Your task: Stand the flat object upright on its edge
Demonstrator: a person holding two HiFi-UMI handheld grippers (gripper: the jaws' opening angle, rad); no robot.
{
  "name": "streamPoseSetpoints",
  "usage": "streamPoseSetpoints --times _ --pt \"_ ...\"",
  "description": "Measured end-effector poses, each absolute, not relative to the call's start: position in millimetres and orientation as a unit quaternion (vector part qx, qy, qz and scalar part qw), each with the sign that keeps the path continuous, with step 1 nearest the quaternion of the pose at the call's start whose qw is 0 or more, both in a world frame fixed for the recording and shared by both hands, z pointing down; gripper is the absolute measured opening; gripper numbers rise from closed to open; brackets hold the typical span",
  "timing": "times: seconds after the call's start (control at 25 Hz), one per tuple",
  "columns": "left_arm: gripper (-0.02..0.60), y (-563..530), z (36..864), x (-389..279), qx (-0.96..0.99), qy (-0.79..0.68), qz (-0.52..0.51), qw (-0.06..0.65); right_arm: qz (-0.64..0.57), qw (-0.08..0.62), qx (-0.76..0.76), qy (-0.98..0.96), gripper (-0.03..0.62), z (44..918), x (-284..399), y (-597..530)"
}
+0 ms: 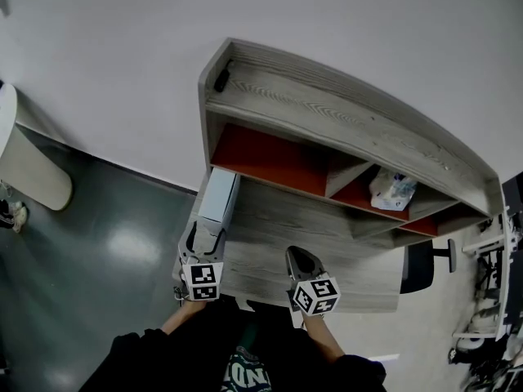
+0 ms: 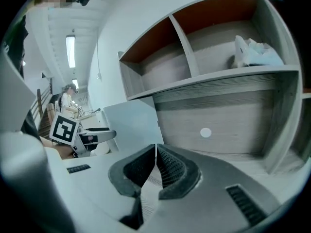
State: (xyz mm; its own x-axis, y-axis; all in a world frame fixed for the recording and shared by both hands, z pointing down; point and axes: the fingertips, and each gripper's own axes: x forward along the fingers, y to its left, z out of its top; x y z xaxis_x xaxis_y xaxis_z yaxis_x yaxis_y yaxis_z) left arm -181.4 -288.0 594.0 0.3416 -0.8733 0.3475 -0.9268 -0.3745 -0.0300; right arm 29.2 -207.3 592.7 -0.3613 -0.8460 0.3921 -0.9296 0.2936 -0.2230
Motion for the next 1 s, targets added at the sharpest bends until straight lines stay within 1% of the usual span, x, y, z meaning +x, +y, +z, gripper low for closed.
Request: streamPoseSetpoints --times 0.08,0.2,0.28,0.32,0.52,0.8,1.0 --pt "0.264 -278 595 -180 0.822 -0.539 0.156 0.094 0.197 0.1 0.564 -0.796 0.038 587 29 -204" --pt "0.148 -261 600 -173 0.838 -0.51 0.157 0.112 0.186 0.095 0.57 -0.795 0.038 580 29 -198" --pt "0.044 -250 600 -164 0.856 -0.479 0.159 0.116 0.182 0.091 0.567 -0.798 0.038 575 30 -194" --pt "0.024 -245 600 -159 0.864 -0.463 0.161 0.115 0.18 0.09 0.565 -0.8 0.038 573 31 -191" --pt "0.012 -214 589 -132 0.893 -0.409 0.154 0.108 0.175 0.084 0.563 -0.803 0.037 562 41 -169" --pt "0.012 -179 552 -100 0.909 -0.382 0.14 0.093 0.137 0.069 0.573 -0.805 0.035 533 52 -125" --pt "0.012 -155 530 -81 0.923 -0.356 0.138 0.045 0.111 0.06 0.584 -0.802 0.034 517 58 -100"
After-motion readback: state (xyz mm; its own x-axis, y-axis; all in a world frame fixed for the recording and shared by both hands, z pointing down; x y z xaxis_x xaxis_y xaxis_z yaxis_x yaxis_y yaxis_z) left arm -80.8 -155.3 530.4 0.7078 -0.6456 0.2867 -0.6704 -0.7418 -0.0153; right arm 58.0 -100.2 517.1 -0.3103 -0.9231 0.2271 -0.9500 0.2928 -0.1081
